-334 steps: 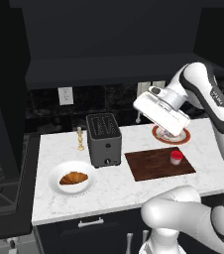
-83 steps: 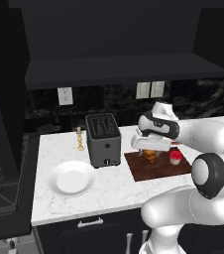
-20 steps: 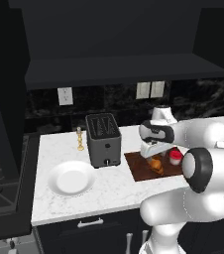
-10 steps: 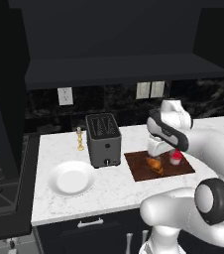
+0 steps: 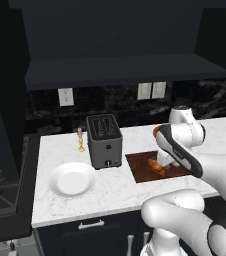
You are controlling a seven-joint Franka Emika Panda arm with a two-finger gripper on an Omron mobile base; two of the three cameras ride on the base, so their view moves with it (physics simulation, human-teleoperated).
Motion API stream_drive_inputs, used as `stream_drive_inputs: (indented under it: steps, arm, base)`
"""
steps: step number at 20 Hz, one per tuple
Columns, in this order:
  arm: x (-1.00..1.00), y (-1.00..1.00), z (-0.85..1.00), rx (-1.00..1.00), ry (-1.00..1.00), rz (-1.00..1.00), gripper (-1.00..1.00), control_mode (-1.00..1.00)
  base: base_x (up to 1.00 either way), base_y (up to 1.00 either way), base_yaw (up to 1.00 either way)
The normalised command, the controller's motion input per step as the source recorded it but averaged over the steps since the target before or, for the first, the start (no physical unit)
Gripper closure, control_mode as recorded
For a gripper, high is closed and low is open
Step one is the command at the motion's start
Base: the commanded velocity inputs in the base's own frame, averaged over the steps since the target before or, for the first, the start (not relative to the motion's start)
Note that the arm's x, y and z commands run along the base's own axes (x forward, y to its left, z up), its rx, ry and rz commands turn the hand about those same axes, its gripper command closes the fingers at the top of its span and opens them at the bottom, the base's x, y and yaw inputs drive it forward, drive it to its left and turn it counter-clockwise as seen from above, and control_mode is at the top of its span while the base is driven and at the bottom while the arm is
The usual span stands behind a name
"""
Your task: From the different types of pastries on the counter, select a croissant and place it on the cutting board. Then retrieve a jar of jam from the cabinet and place it alongside the croissant on the cutting board.
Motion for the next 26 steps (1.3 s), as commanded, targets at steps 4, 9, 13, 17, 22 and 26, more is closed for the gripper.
stream_drive_inputs:
  steps: [4,9,13,17,22,26]
  arm:
    - [-0.17,-0.61,-0.02,-0.02,-0.20,0.12,-1.00,-1.00]
    - [-0.36,-0.86,-0.03,0.04,-0.09,0.07,-1.00,-1.00]
    - [-0.36,-0.91,-0.04,0.08,-0.06,0.05,-1.00,-1.00]
    - [-0.62,-0.94,-0.09,0.13,-0.03,0.04,-1.00,-1.00]
    - [-0.37,-0.40,-0.37,0.00,0.00,0.01,-1.00,-1.00]
    - [-0.37,-0.18,-0.58,-0.06,0.13,0.00,-1.00,-1.00]
  base:
    - [0.00,0.00,0.00]
    - [0.00,0.00,0.00]
    - [0.00,0.00,0.00]
    - [0.00,0.00,0.00]
    - [0.00,0.00,0.00]
    - [0.00,0.00,0.00]
